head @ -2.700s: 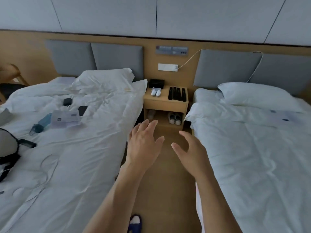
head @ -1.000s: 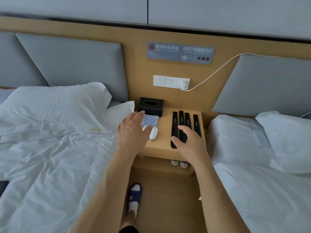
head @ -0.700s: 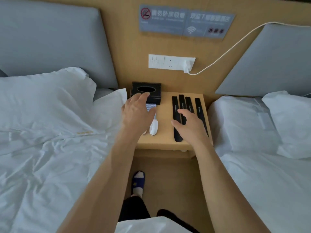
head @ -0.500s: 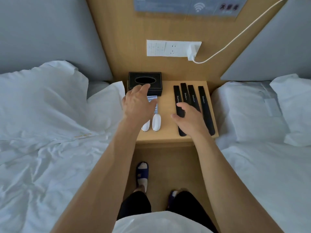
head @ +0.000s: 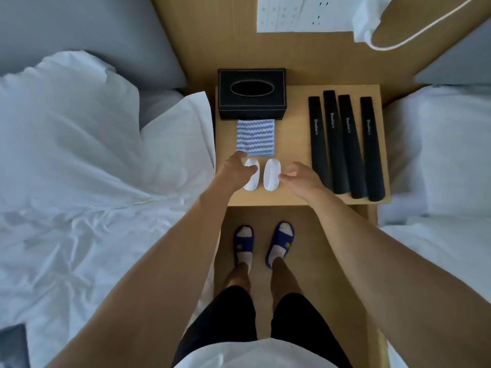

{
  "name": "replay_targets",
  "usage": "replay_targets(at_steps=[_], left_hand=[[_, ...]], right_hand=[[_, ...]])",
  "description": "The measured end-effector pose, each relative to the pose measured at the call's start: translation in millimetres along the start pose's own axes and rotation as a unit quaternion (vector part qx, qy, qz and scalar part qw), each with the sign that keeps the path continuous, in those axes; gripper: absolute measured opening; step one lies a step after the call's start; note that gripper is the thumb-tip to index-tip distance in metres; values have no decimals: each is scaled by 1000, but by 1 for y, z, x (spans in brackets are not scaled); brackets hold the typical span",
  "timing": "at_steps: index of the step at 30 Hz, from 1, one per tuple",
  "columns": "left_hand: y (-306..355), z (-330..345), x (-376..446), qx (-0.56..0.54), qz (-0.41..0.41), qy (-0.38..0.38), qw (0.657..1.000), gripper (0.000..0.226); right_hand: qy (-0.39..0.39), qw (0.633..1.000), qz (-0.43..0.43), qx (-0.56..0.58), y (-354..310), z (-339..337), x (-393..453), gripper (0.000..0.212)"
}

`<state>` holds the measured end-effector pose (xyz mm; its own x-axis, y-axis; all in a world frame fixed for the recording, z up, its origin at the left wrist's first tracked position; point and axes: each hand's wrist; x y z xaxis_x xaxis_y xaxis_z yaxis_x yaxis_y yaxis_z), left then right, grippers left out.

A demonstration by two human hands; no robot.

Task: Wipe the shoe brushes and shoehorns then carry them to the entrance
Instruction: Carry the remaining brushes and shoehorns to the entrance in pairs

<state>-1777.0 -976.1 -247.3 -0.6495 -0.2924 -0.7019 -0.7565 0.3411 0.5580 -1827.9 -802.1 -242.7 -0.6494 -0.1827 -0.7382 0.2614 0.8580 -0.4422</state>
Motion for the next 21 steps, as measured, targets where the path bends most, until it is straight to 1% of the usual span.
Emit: replay_targets(at_steps=[3,5,9,13,17,21], left_hand=[[-14,12,18,-34,-61,-26,997,60],[-19,21,26,-62,-85,-31,994,60],[-23,35,42,-105,-102,-17,989,58],[-20,43,53,-141,-111,-10,984,56],[-14,43,55,-177,-132,-14,975,51],[-1,32,47,-185,-115,-13,976,43]], right_hand=[[-21,999,30,20,8,15,24,52],[-19,998,47,39,14,25,37,55],[-10,992,77,98,20,39,59,59],[1,985,66,159,15,45,74,60],[-15,959,97,267,12,43,76,54],[20,922,126,365,11,27,59,44]])
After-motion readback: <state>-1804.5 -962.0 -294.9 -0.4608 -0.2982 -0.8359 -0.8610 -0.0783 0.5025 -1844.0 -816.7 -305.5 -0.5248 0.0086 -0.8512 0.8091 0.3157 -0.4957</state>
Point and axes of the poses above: each hand's wrist, its own x-axis towards the middle knuckle, its own z-axis out of the palm, y = z × x, and after that the axes turned 2 degrees about -x, right-handed
